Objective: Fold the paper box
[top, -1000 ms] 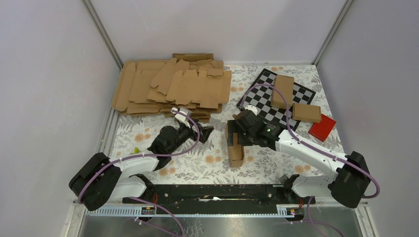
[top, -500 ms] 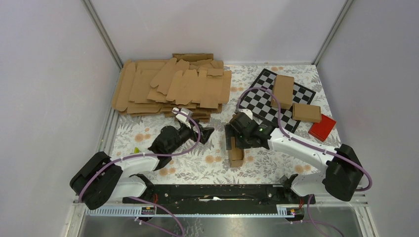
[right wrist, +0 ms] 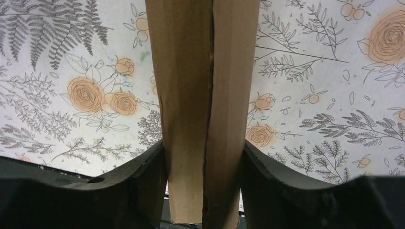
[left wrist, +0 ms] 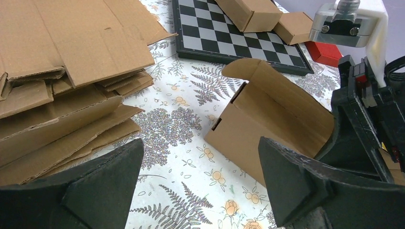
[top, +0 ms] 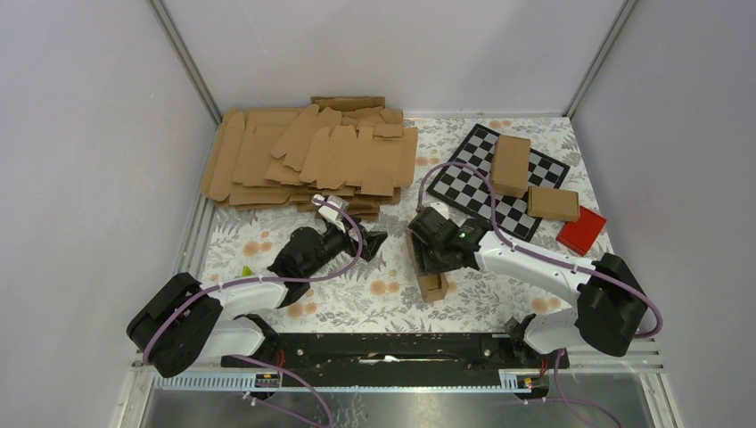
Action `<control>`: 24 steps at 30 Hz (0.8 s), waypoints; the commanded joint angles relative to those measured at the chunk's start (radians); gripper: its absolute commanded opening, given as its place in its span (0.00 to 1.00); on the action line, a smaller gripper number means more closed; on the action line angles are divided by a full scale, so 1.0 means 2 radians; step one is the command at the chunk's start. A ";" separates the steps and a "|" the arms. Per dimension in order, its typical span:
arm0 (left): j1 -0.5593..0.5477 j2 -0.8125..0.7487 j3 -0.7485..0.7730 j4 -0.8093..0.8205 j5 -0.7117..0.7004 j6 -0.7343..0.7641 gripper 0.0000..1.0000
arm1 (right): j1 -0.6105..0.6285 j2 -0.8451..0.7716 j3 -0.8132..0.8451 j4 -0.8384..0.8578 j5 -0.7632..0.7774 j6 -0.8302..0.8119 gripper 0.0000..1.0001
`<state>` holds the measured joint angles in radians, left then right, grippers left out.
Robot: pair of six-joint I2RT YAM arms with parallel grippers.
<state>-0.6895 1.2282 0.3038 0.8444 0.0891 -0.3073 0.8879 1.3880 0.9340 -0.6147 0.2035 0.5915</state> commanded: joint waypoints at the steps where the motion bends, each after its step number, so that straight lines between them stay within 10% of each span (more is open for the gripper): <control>1: 0.002 0.003 0.013 0.041 0.017 -0.001 0.99 | 0.005 -0.025 -0.004 0.024 -0.029 -0.042 0.55; 24: 0.002 0.007 0.006 0.071 0.043 0.000 0.99 | 0.005 -0.074 -0.049 0.077 -0.175 -0.174 0.53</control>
<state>-0.6895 1.2461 0.3038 0.8940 0.1333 -0.3073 0.8906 1.2205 0.7944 -0.4351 -0.1265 0.2970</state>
